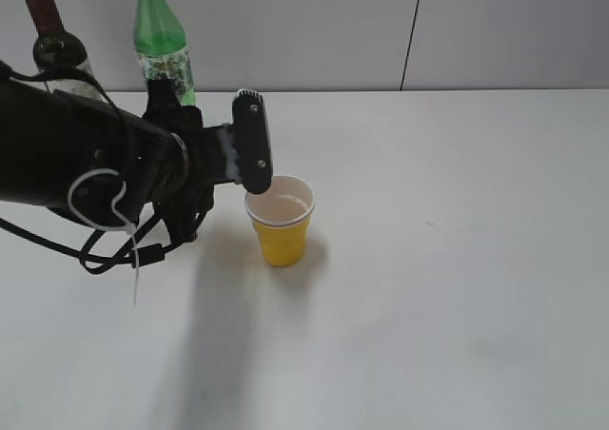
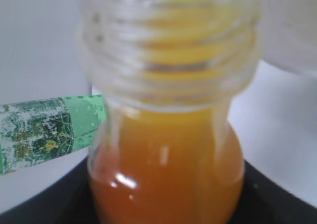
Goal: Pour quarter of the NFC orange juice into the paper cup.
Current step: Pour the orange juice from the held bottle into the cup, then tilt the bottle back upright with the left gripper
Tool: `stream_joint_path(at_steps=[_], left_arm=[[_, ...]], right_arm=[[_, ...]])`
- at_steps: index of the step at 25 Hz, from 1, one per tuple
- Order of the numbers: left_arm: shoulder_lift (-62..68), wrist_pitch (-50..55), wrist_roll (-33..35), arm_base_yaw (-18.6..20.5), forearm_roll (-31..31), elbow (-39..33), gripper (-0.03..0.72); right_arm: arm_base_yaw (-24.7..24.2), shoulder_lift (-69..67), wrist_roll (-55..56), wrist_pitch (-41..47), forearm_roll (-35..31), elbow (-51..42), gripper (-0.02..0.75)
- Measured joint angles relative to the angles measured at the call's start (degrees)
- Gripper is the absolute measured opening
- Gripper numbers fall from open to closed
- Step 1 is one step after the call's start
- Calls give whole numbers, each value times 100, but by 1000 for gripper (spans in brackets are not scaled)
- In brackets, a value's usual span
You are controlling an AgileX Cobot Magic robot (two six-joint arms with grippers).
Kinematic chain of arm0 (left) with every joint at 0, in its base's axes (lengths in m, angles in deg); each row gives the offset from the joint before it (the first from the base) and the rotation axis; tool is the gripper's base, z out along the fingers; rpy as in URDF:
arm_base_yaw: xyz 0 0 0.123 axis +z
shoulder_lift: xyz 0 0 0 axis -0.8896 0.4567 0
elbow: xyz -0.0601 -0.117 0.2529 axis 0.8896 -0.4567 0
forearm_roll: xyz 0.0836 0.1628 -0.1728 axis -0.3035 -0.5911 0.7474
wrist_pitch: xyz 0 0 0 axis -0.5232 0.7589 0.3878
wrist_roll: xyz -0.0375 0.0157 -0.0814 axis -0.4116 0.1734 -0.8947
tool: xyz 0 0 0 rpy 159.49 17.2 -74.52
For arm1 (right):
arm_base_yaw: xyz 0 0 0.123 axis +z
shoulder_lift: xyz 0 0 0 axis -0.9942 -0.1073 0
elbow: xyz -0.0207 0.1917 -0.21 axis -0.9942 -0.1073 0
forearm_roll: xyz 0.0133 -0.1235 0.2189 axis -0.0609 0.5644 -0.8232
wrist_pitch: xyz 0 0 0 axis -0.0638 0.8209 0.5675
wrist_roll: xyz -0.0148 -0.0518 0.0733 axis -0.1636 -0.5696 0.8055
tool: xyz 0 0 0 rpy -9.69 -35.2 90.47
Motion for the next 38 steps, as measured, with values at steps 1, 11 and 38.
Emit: stream_joint_path(at_steps=[1, 11, 38], left_arm=[[45, 55, 0, -16, -20, 0, 454], [199, 209, 8, -107, -340, 4, 454], [199, 511, 22, -107, -597, 4, 454]], right_arm=[[0, 0, 0, 0, 0, 0, 590], [0, 0, 0, 0, 0, 0, 590], [0, 0, 0, 0, -5, 0, 590]])
